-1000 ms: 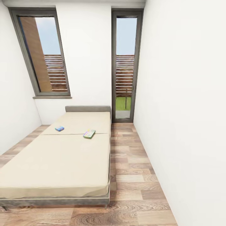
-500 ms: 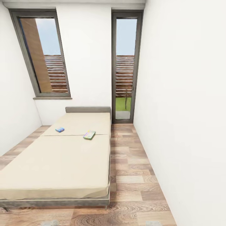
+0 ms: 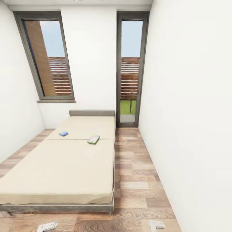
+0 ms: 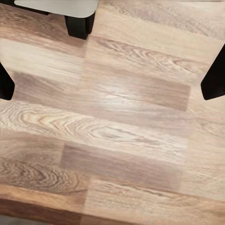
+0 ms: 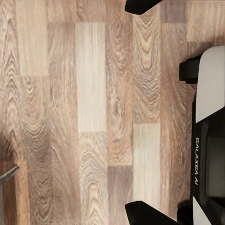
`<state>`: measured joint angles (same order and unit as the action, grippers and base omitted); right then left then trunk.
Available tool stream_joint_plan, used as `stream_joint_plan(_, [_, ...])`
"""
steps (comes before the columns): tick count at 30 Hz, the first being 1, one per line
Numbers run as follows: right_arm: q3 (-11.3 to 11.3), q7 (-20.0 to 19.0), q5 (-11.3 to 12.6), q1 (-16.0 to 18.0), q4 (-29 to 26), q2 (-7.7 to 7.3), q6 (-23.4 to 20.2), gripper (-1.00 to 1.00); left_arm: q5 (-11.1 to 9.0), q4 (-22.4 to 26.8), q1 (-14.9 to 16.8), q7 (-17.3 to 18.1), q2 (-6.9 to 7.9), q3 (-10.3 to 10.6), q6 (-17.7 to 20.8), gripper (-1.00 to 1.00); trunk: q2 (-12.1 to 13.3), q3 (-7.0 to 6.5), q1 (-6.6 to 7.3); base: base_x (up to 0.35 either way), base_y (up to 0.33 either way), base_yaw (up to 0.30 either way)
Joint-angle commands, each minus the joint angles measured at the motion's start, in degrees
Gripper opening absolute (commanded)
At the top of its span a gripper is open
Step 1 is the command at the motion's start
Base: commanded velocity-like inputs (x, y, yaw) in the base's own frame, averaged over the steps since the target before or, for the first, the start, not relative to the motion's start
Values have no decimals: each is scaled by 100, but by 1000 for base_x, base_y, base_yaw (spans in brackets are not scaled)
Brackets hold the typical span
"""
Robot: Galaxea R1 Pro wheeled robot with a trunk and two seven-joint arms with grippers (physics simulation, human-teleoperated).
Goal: Put all the toys in the child's room - the three board games (two on the bed and one on the table), the two jigsaw puzzles on the table, and the tennis ball on the table - inside the toy box on the table in the child's room.
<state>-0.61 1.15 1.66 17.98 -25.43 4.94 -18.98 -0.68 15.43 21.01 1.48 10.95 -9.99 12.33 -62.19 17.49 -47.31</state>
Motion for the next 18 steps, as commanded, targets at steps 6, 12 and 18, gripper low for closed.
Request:
stream_joint_plan(6, [8, 107, -2, -21, 5, 39, 135, 100, -11, 5, 0, 63, 32, -29, 25, 100, 237, -98, 132, -3, 1, 252])
stream_joint_plan(12, [22, 211, -38, -29, 11, 144, 255, 100, -11, 4, -1, 150, 40, -32, 24, 100, 478, -171, 264, -58, 58, 203])
stream_joint_plan(18, [36, 357, -61, -31, 36, 196, 280, 100, -19, 4, -1, 173, 46, -32, 22, 100, 719, -230, 396, -23, 25, 130])
